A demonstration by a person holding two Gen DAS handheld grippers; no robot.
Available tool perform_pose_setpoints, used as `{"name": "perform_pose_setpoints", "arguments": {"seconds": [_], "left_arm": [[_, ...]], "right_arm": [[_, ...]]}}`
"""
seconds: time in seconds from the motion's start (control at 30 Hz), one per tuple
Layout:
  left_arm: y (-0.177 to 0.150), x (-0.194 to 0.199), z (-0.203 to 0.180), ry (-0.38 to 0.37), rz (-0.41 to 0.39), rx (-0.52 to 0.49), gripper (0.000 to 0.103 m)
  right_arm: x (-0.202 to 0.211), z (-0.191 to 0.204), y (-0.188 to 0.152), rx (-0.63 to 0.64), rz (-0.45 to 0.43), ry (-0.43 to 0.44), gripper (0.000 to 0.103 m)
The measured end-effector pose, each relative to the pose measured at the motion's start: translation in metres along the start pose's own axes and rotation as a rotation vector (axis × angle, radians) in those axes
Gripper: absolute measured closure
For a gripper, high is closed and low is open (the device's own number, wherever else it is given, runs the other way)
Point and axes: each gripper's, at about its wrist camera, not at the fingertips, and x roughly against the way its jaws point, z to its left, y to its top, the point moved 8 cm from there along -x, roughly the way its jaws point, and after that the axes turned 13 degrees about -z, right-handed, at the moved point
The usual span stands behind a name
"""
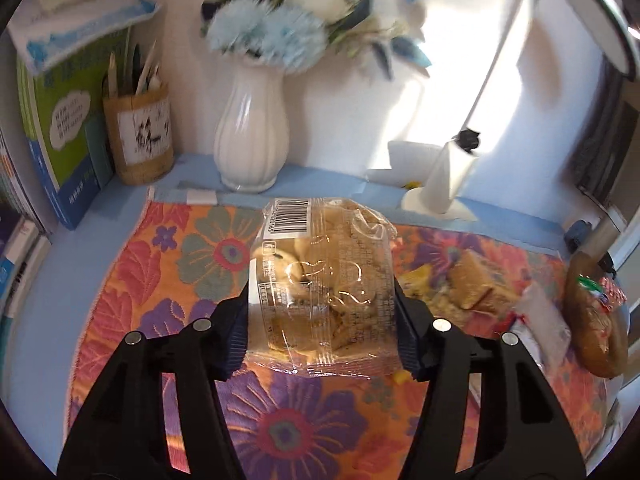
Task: Organize snacks
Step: 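Grasp the clear cookie bag with the left gripper while the right grasps the white barcoded bread bag, then carry both bags over the brown glass bowl and open both grippers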
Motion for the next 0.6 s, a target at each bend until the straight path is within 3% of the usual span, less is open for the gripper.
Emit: {"name": "perform_pose_setpoints", "arguments": {"seconds": [0.17,0.4,0.6], "left_arm": [[0.021,0.033,-0.059,-0.074,-0.05,-0.065,0.043],[0.041,0.063,-0.189,-0.238,-0.101,-0.218,0.043],[0.032,0.06,-0.307,-0.427,-0.032,-0.256,0.043]], "right_arm": [[0.05,-0.031,0.023,-0.06,-0.108,-0.032,0.028],[0.136,-0.115,0.09,-0.101,-0.314,-0.206,0.028],[0.184,-0.214,0.137,-0.292,-0.442,-0.338,0.028]]}}
